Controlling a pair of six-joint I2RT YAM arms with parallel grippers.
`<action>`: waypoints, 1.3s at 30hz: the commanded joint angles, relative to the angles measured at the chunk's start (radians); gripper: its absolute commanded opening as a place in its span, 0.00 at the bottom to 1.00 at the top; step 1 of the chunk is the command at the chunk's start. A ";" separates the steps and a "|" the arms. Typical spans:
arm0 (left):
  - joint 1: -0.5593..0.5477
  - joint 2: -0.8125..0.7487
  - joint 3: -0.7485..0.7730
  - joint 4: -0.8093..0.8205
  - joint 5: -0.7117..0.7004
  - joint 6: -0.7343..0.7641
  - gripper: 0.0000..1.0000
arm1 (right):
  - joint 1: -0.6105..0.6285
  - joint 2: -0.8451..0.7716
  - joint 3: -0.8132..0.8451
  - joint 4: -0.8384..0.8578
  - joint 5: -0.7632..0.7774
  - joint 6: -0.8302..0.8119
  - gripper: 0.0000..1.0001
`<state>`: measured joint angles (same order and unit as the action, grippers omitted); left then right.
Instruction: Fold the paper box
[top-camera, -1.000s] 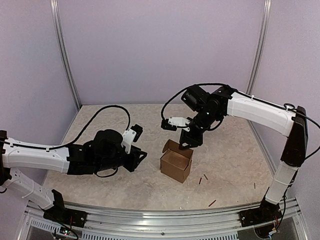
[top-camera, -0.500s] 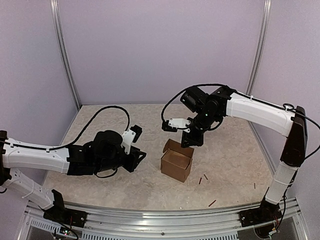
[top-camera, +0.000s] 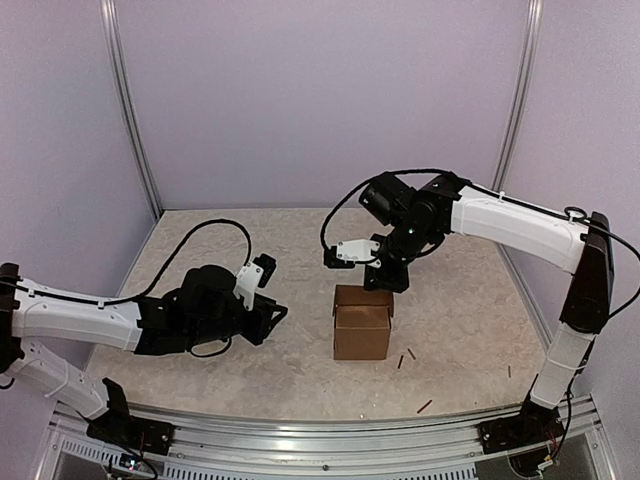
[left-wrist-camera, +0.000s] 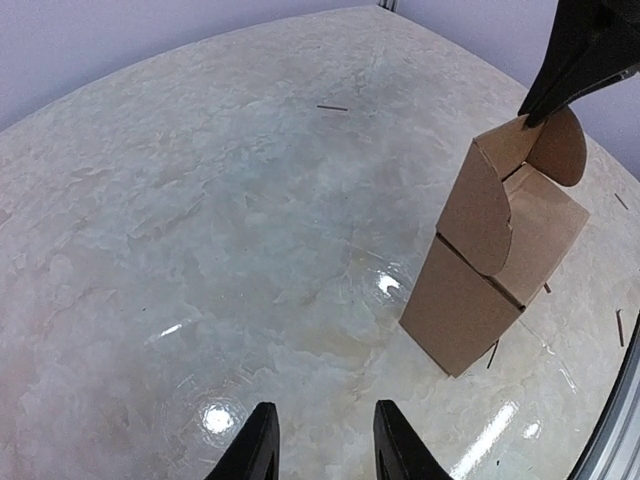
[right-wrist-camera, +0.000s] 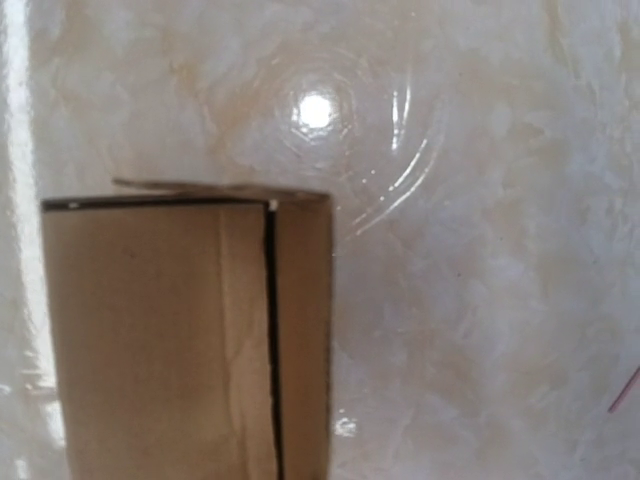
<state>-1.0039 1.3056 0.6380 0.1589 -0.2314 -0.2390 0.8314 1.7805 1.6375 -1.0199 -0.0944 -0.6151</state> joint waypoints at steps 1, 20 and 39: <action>0.041 0.021 -0.027 0.135 0.116 0.046 0.32 | 0.023 -0.010 0.003 0.011 0.029 -0.093 0.00; 0.012 0.346 0.217 0.137 0.372 0.273 0.24 | 0.064 -0.063 -0.087 0.053 0.055 -0.112 0.00; -0.006 0.387 0.267 0.131 0.382 0.274 0.23 | 0.079 -0.070 -0.121 0.068 0.075 -0.111 0.02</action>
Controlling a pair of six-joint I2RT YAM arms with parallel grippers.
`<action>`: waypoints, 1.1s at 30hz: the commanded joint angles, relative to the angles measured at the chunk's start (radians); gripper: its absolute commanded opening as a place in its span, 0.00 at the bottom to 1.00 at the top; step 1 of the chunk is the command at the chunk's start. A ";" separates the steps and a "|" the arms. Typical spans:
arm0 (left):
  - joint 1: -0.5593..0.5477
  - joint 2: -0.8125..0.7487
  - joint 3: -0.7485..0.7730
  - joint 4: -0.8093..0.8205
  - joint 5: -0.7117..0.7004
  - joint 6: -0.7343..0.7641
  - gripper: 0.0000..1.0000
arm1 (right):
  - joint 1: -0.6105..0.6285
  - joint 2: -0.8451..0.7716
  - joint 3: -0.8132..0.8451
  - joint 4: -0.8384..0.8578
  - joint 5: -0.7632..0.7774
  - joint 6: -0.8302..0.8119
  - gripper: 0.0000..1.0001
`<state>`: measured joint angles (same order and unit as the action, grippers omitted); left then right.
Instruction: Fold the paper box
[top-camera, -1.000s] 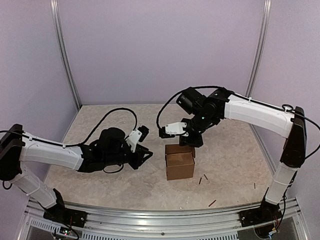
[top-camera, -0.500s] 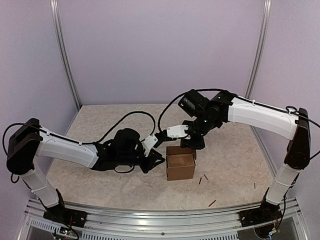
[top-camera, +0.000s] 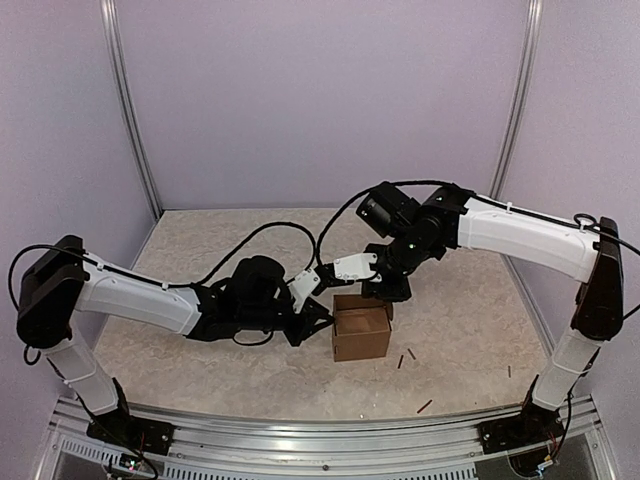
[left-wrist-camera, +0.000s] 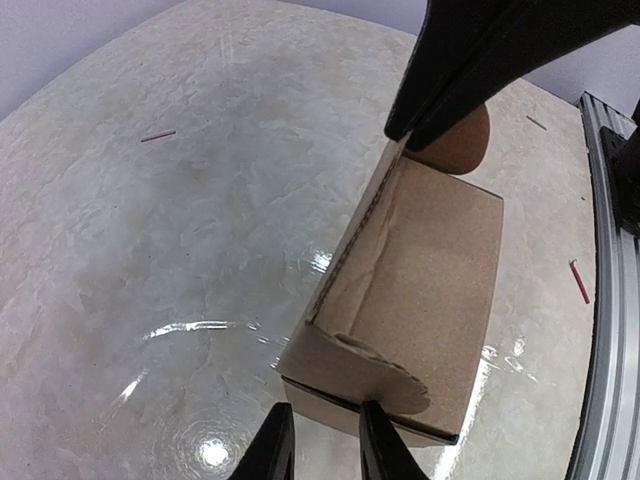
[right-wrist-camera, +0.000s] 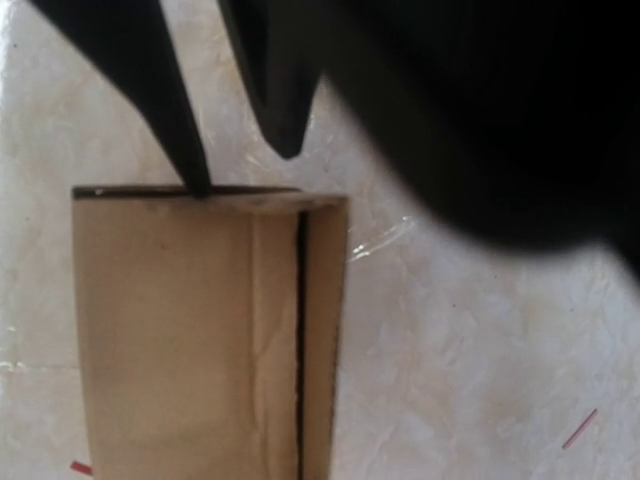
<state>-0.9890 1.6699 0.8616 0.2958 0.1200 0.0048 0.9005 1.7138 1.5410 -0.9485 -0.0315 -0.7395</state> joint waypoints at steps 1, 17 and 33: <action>-0.023 0.026 0.044 -0.009 0.029 0.029 0.23 | 0.010 -0.003 -0.025 -0.003 0.012 0.014 0.02; -0.032 -0.026 -0.014 -0.040 -0.009 0.001 0.23 | 0.023 -0.006 -0.023 -0.013 0.013 0.012 0.02; -0.032 -0.020 -0.008 -0.051 -0.034 0.001 0.19 | 0.023 0.005 0.004 -0.032 0.019 0.021 0.03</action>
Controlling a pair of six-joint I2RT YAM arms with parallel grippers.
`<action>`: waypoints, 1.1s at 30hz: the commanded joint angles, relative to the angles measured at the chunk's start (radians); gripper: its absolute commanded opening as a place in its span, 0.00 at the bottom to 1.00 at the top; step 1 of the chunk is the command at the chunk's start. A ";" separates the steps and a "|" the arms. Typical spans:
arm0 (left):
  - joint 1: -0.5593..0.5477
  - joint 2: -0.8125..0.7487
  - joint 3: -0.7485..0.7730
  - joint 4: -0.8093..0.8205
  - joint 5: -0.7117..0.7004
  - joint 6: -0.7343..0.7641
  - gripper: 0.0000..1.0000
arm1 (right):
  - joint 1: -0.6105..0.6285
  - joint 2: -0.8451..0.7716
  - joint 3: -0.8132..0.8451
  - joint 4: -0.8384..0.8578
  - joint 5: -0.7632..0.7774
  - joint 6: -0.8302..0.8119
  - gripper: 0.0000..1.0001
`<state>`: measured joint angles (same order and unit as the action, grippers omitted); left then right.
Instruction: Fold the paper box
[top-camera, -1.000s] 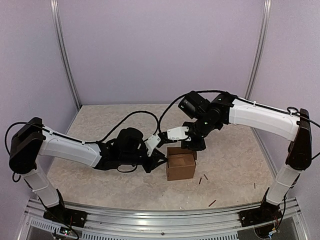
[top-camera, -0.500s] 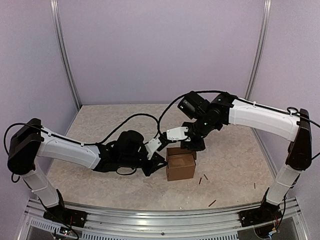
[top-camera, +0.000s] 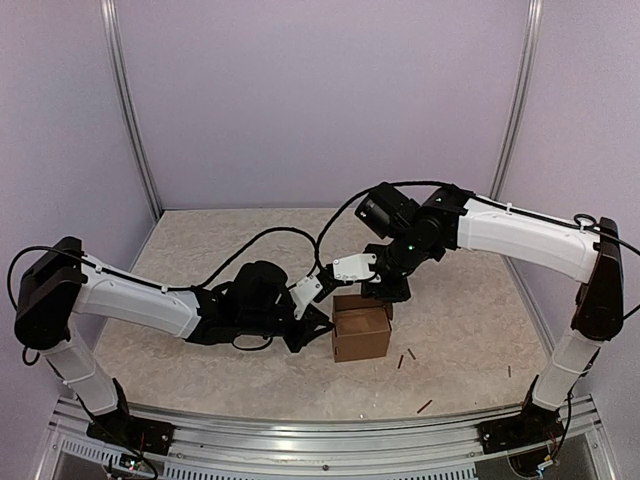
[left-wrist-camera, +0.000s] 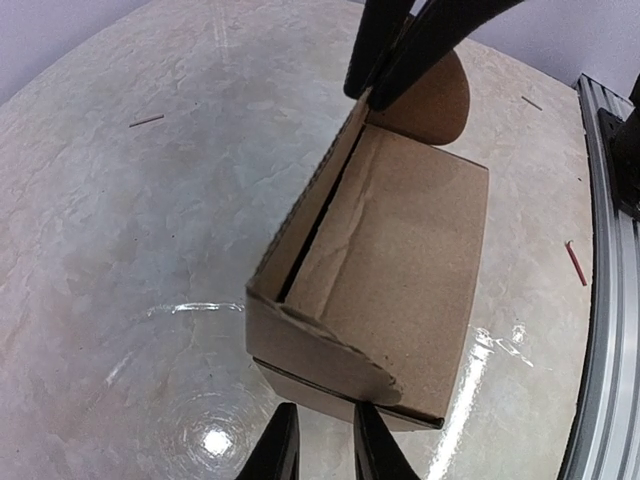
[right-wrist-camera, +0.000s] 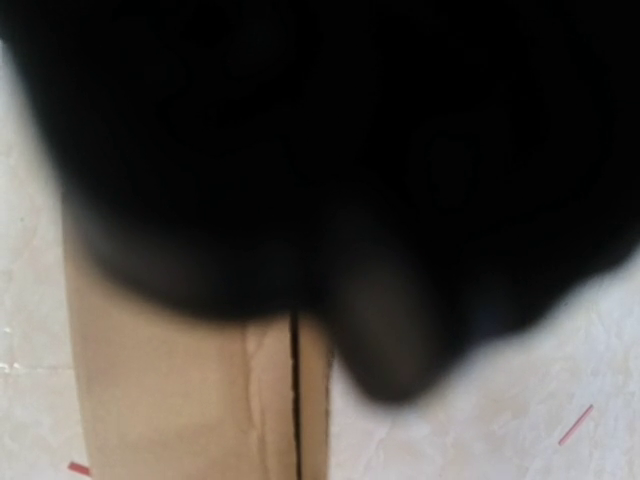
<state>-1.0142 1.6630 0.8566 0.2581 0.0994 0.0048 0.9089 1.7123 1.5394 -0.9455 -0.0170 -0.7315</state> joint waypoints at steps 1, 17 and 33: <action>-0.006 -0.015 -0.002 -0.017 -0.017 0.002 0.19 | 0.016 0.006 0.007 -0.037 0.005 0.014 0.03; -0.002 -0.004 0.025 -0.030 -0.033 0.010 0.18 | 0.031 -0.004 -0.016 -0.029 0.011 0.001 0.03; -0.005 0.015 0.035 -0.046 -0.027 0.002 0.17 | 0.035 -0.009 -0.028 -0.032 0.011 0.006 0.05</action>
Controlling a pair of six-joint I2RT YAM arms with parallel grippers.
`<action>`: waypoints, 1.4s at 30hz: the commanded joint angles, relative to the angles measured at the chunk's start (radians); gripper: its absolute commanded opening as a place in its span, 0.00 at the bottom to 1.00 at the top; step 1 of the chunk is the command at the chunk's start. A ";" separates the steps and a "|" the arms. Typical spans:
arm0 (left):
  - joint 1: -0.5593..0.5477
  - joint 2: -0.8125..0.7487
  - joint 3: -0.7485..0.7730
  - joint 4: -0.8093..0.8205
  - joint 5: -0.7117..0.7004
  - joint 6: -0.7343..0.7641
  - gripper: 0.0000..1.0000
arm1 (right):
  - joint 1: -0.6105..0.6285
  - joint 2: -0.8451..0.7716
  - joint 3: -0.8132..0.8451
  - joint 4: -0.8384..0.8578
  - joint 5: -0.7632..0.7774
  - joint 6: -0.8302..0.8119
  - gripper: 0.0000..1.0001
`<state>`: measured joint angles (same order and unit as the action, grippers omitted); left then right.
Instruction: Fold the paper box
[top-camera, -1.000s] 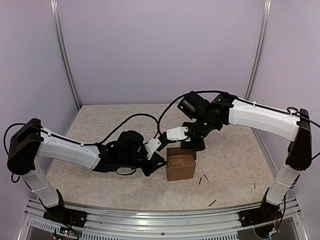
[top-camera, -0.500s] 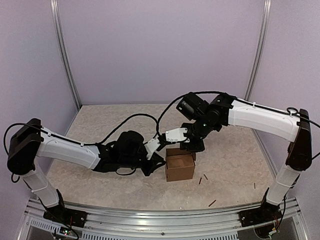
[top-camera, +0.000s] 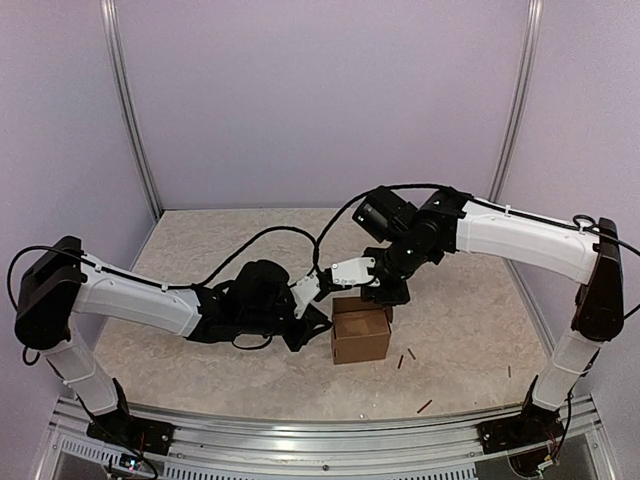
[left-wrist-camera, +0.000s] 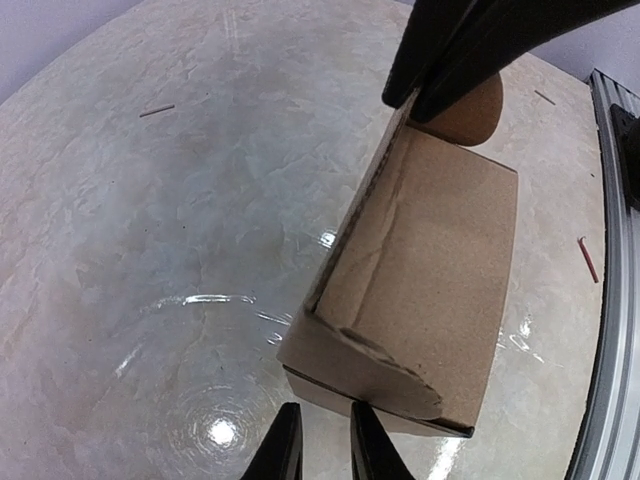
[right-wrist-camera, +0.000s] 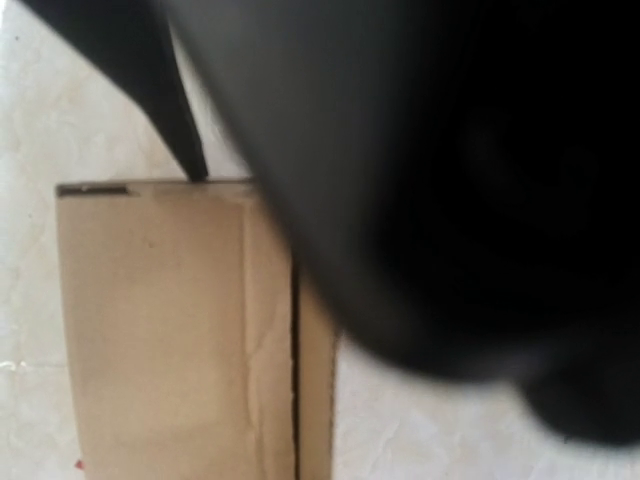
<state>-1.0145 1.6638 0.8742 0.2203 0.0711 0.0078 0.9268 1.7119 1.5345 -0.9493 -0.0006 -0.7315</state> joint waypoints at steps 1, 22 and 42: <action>-0.005 0.013 0.014 -0.009 0.000 -0.002 0.17 | 0.018 -0.010 -0.024 -0.029 -0.007 0.006 0.05; -0.024 -0.041 0.004 -0.008 0.029 -0.003 0.14 | 0.044 -0.016 -0.036 -0.023 0.071 -0.004 0.10; -0.037 -0.063 0.009 -0.023 0.046 0.036 0.15 | -0.066 -0.173 -0.015 -0.075 -0.142 -0.038 0.44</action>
<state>-1.0454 1.6234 0.8692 0.1955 0.1013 0.0097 0.9215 1.6310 1.5139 -0.9882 -0.0319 -0.7406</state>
